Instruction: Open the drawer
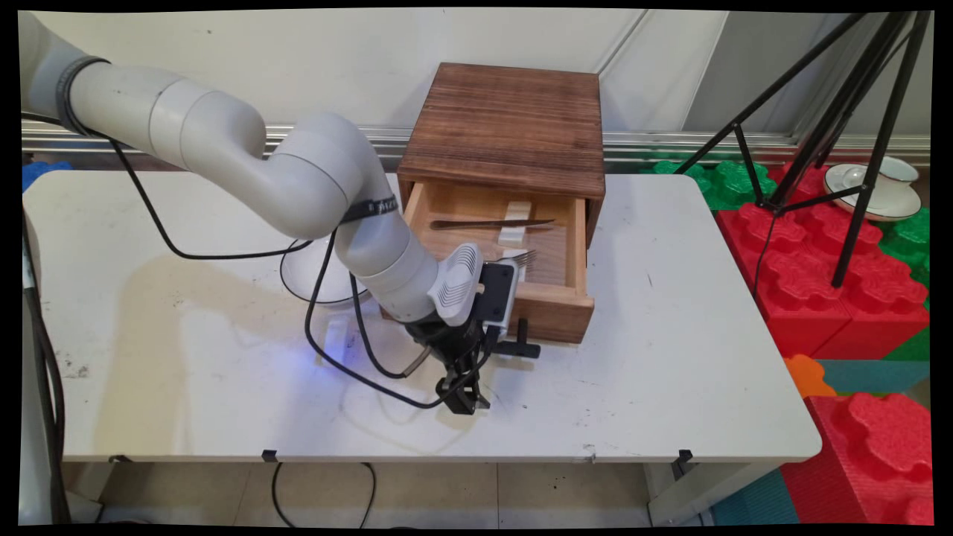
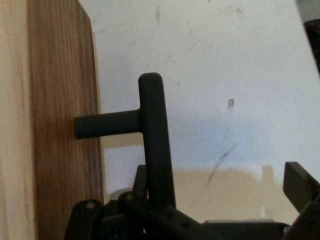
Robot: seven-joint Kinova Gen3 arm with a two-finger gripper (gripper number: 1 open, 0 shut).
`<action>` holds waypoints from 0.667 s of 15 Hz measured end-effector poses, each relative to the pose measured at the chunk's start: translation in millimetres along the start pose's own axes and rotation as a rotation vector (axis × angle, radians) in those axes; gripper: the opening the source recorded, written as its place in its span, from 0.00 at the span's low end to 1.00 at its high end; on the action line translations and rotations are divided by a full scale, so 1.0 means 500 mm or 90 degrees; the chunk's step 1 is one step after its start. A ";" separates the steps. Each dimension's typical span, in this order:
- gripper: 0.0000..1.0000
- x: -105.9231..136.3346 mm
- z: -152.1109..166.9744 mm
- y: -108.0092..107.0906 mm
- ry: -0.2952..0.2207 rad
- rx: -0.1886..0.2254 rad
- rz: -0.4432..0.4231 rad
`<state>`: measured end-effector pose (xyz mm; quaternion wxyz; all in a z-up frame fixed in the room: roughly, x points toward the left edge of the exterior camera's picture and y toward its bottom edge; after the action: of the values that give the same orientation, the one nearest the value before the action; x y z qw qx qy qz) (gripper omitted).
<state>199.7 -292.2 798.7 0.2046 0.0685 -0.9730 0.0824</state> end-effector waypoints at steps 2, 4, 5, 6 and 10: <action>1.00 0.003 -0.001 0.012 0.003 -0.002 0.003; 1.00 0.007 -0.003 0.024 0.005 -0.004 0.006; 1.00 0.008 -0.004 0.029 0.006 -0.004 0.007; 1.00 0.010 -0.005 0.034 0.007 -0.005 0.008; 1.00 0.016 -0.007 0.049 0.011 -0.006 0.012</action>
<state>189.8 -268.3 801.9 0.2123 0.0578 -0.9722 0.0801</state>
